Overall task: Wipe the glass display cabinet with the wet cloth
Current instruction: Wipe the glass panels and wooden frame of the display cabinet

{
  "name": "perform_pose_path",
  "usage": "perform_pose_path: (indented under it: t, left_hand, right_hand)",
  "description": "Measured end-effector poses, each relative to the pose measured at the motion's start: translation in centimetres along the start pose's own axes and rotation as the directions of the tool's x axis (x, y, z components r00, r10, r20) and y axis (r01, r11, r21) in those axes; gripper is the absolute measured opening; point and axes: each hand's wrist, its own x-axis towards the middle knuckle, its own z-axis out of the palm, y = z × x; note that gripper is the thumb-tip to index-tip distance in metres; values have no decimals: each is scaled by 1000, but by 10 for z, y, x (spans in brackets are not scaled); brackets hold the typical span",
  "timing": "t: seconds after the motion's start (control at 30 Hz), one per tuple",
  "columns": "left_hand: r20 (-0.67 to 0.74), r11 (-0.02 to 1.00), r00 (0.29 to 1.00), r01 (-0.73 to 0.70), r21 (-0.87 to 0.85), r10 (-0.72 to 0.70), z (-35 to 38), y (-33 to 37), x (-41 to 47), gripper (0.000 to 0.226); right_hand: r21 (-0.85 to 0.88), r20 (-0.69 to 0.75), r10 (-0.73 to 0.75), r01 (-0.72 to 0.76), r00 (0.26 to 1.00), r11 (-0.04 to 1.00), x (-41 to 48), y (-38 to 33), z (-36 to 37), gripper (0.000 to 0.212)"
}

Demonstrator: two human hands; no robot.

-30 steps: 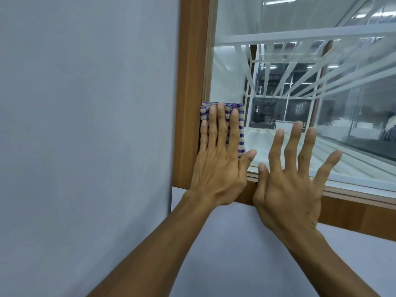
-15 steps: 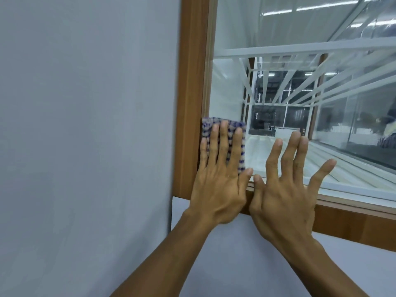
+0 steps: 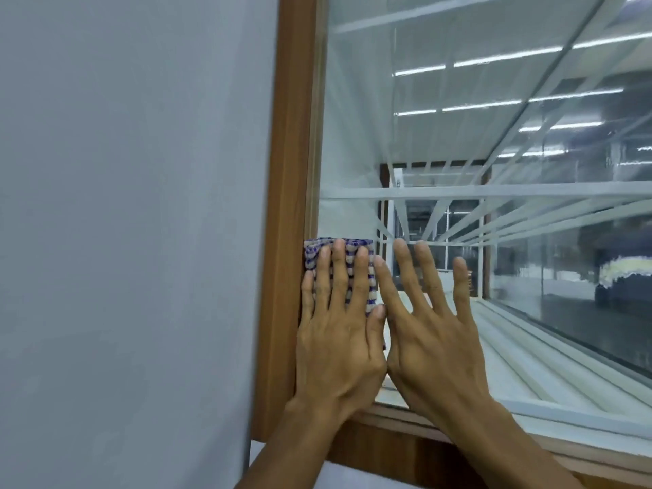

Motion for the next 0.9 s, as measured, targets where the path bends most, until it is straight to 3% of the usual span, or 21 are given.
perform_pose_path:
  t: [0.27,0.43,0.6,0.9]
  left_hand:
    - [-72,999,997,5,43,-2,-17,19,150,63]
    - [-59,997,996,-72,-1,72,-28,65,274,62]
    - [-25,987,988,-155,-42,154,-36,140,384,61]
    - [50,943,949,-300,-142,310,-24,280,487,62]
  right_hand:
    - [-3,-53,119,-119,991,993,129,58,-33,60]
    - [-41,-71,137,-140,988,989,233,135,-79,59]
    - [-99,-109,248,-259,963,961,322,229,-134,58]
    - [-253,-93,271,-286,958,924,347,368,-229,61]
